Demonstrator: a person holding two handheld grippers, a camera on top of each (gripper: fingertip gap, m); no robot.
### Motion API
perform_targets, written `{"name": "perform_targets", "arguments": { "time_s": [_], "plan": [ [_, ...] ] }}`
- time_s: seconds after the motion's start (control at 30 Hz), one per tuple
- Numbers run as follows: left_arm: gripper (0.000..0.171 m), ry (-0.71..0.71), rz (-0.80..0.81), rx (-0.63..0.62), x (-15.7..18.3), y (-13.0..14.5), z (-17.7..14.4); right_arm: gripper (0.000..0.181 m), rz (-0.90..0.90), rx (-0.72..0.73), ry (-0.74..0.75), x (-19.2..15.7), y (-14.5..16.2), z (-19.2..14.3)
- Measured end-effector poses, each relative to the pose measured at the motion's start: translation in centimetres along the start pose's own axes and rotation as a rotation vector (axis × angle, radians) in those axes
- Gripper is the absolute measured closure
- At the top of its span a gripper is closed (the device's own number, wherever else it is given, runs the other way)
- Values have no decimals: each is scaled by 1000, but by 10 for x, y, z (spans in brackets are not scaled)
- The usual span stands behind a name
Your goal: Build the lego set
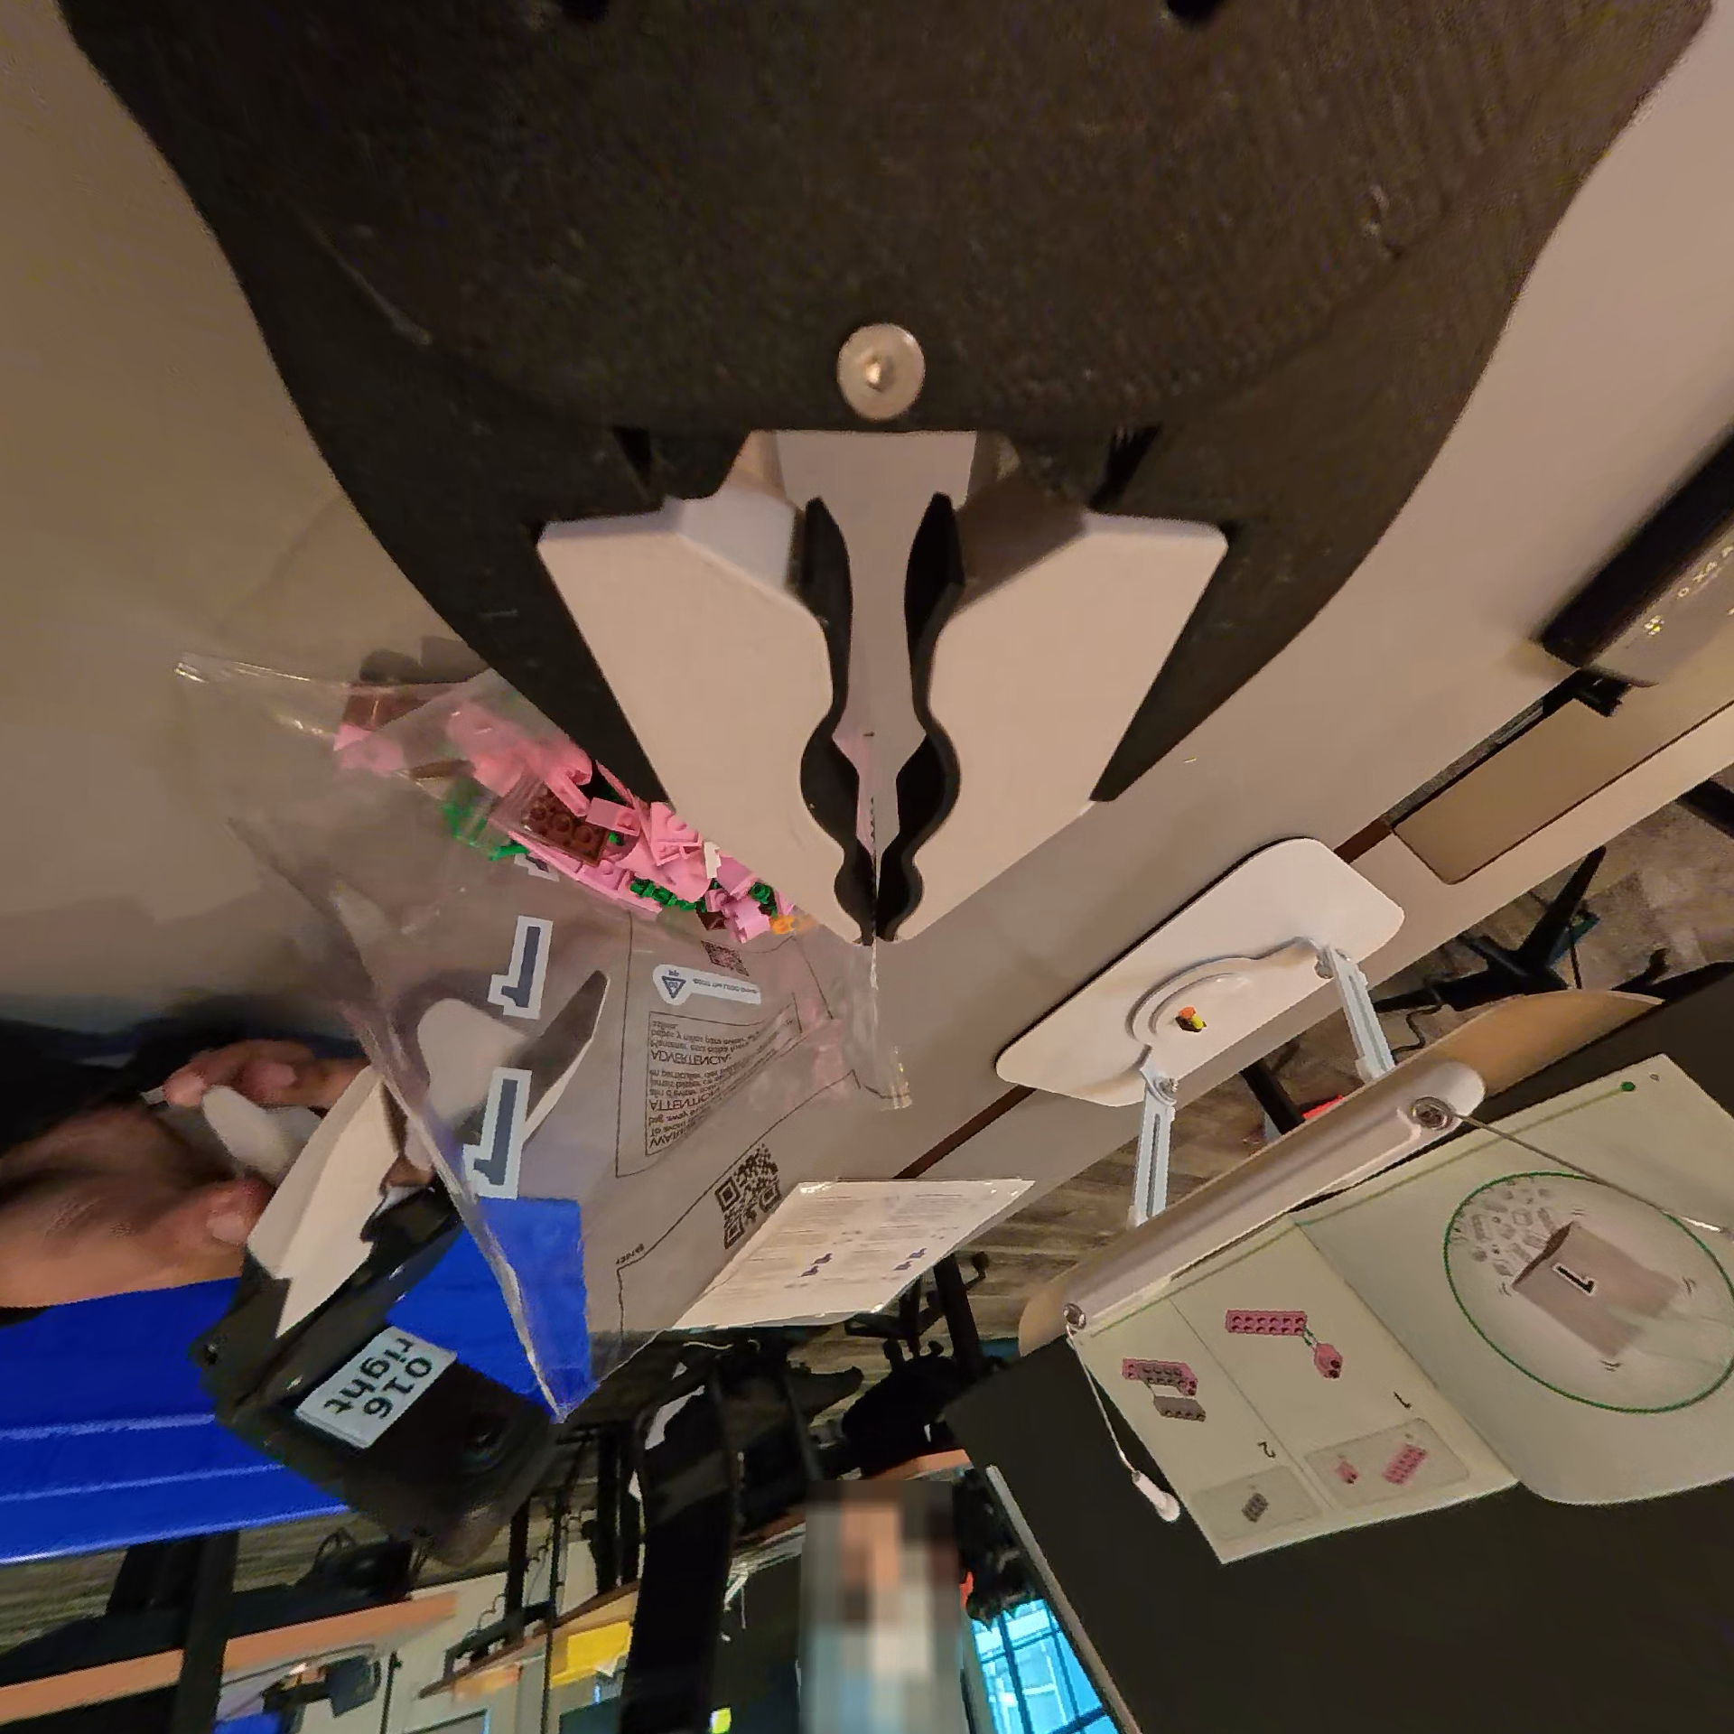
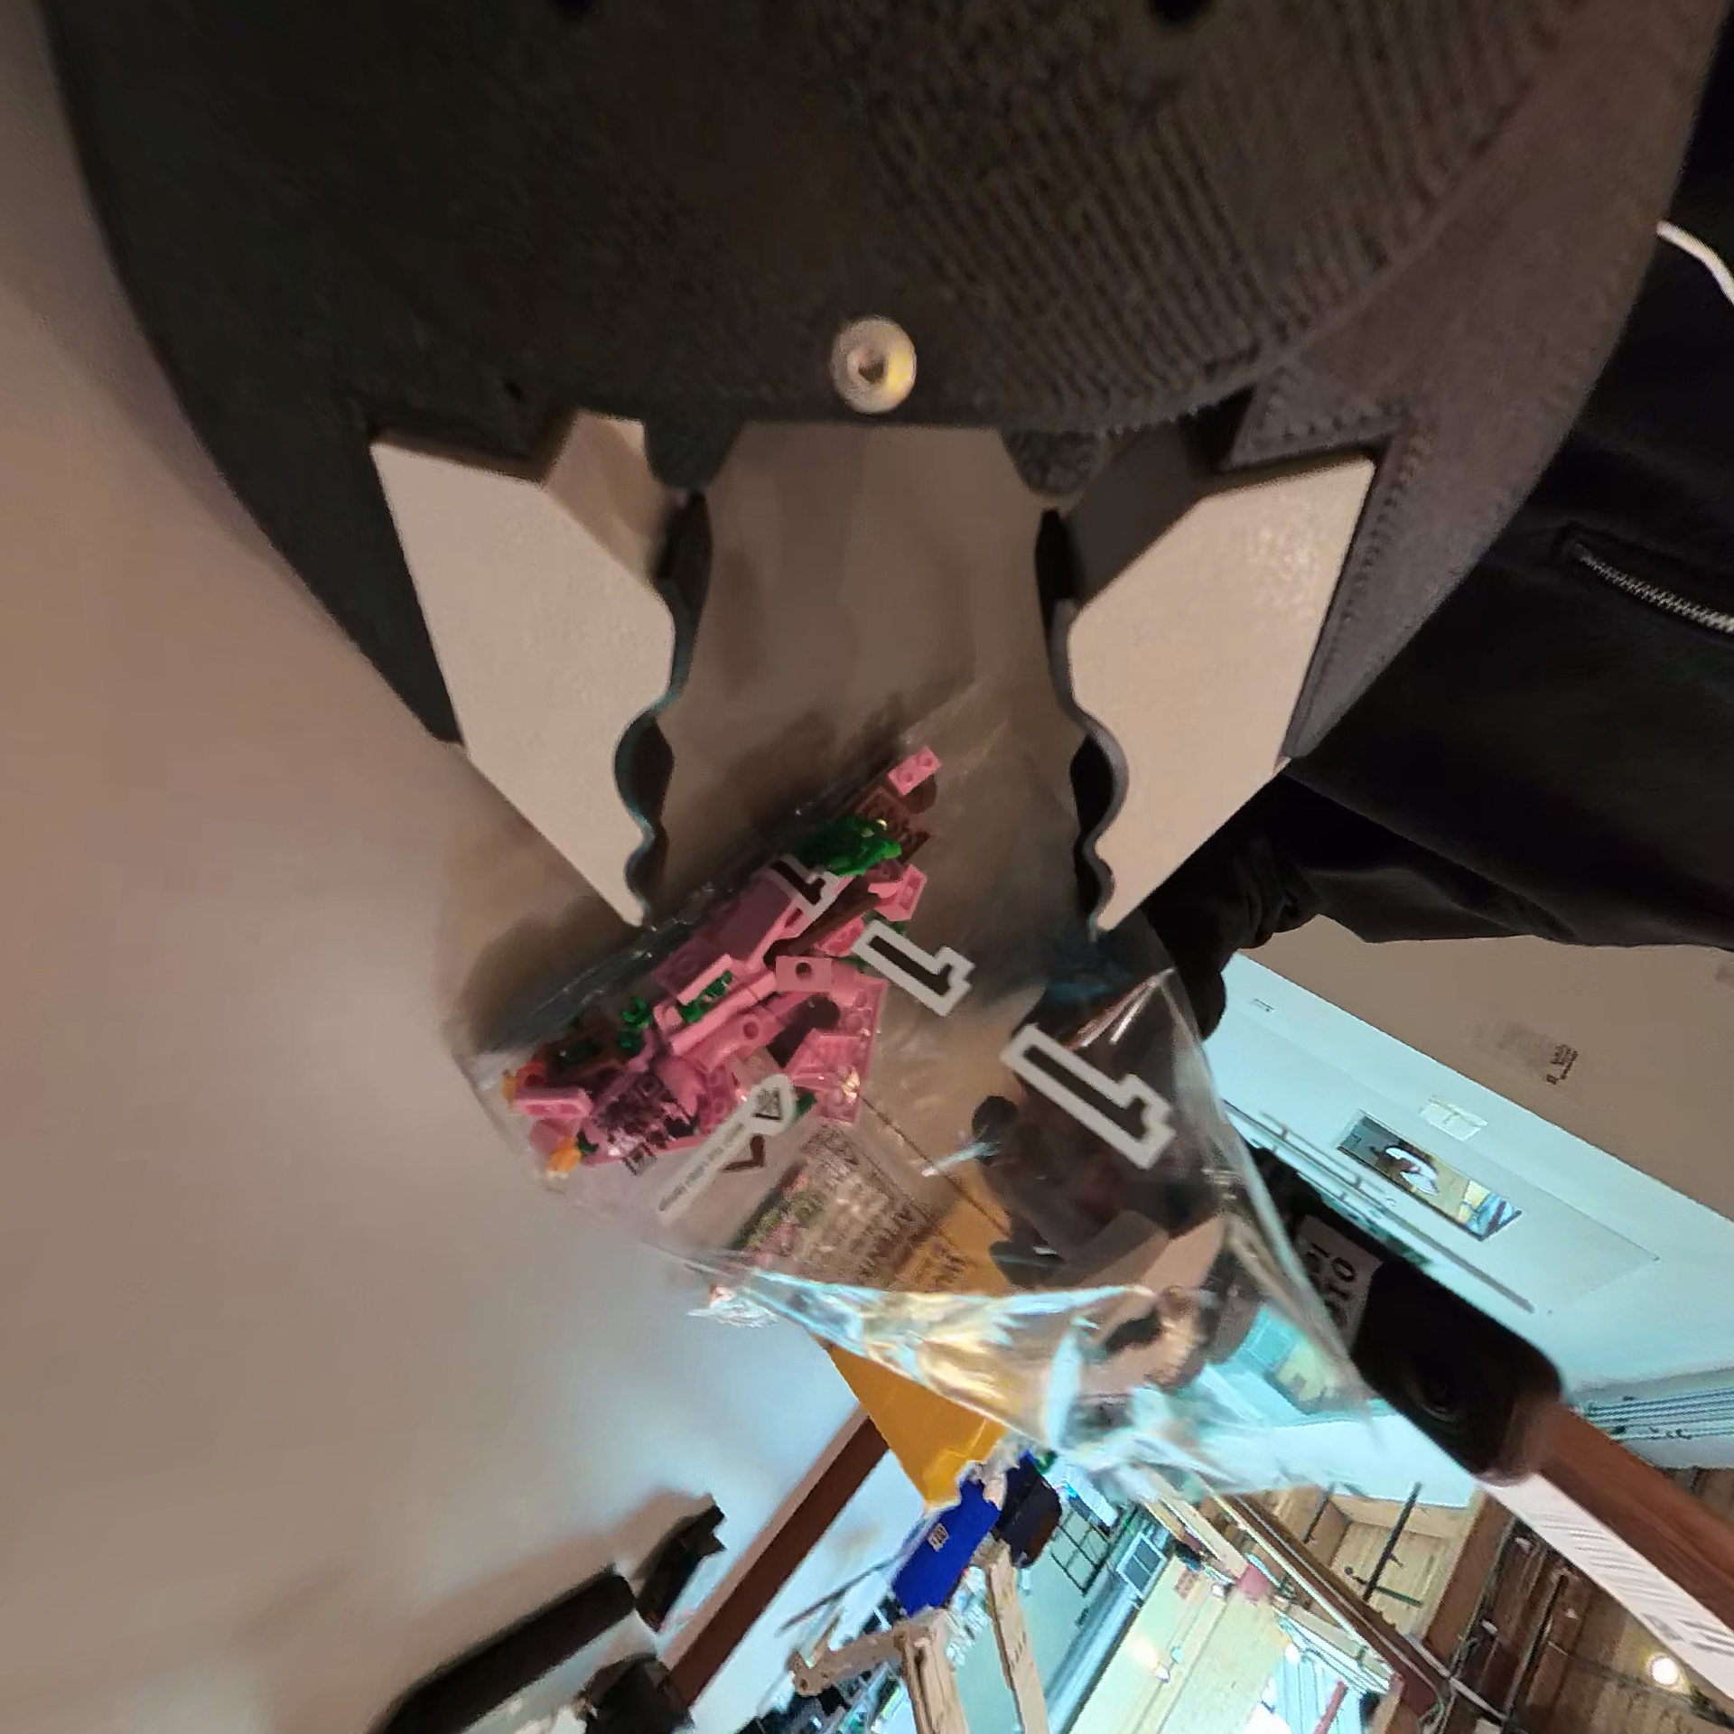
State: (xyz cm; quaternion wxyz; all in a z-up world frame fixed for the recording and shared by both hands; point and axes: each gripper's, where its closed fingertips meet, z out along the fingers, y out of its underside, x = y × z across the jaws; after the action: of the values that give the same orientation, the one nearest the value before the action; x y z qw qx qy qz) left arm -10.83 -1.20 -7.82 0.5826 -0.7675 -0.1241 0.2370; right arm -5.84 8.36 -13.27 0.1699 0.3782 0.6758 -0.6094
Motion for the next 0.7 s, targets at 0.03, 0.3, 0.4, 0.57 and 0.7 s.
{"name": "perform_targets", "arguments": {
  "time_s": [0.03, 0.3, 0.4, 0.57, 0.7],
  "plan": [
    [171, -1, -5, -1, -1, 1, 0, 95, -26, 13, -12, -5, -3, 0],
    [171, -11, -8, -6, -3, 3, 1, 100, -246, 85, -100, -44, -15, 5],
    [171, -14, -7, -6, -3, 3, 1, 105, -296, 24, -51, -42, -3, 20],
    [171, -25, 3, -12, -4, 5, 2, 181, -445, -63, 108, -28, 10, 29],
    [171, -34, -1, 0, -6, 3, 1, 181, -479, 16, 150, -29, -7, 17]
  ]
}}
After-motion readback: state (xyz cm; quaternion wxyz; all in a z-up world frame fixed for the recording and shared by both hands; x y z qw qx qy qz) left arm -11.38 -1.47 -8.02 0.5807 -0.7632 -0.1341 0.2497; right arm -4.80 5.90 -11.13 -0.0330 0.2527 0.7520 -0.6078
